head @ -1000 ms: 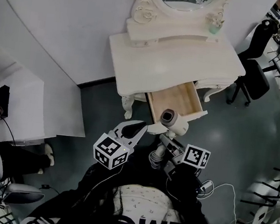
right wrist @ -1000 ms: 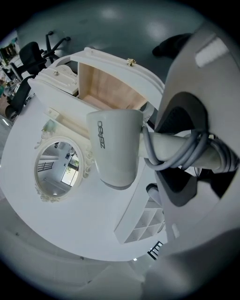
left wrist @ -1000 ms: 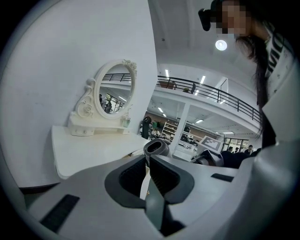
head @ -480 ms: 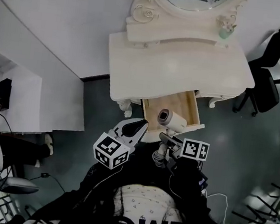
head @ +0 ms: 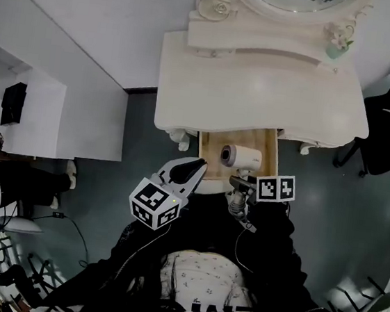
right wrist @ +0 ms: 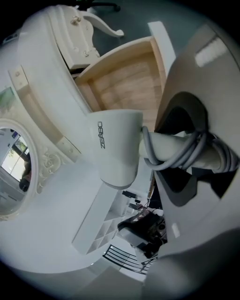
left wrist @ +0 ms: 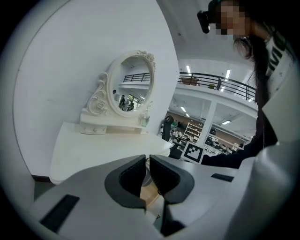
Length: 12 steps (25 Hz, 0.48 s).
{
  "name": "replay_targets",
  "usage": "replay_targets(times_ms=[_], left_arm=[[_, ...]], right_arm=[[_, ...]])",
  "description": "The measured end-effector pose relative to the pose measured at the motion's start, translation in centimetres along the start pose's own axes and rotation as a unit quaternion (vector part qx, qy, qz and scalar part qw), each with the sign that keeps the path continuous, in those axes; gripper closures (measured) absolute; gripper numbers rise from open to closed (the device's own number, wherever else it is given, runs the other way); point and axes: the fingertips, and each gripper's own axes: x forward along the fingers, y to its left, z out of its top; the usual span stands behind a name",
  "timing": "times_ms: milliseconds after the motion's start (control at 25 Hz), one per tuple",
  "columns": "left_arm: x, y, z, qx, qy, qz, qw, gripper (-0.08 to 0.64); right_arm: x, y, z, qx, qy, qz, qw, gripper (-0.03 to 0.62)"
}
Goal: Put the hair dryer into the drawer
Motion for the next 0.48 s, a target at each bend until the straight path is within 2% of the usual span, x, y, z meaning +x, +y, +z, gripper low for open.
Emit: replay_targets(times_ms=[160, 280, 480], left_arm=[[0.3, -0.2, 0.3, -0.001, -0.009, 0.019, 0.9998, 0.534], [0.1, -0.2, 0.5, -0.002, -0.015, 0.034, 0.9993, 0.534], [-0.7, 0.4, 0.7, -0.008, -0.026, 0.063, 0.9977, 0.534]], right_arm=[[1.3, -1.7, 1.1, -0.058, 0.059, -0.012, 0.996, 0.380], [2.5, -2.1, 1.4, -0.084, 0.111, 0.005, 0.990, 0.380], [4.5, -2.2, 1.5, -0.142, 0.198, 0.038, 0.969, 0.381]])
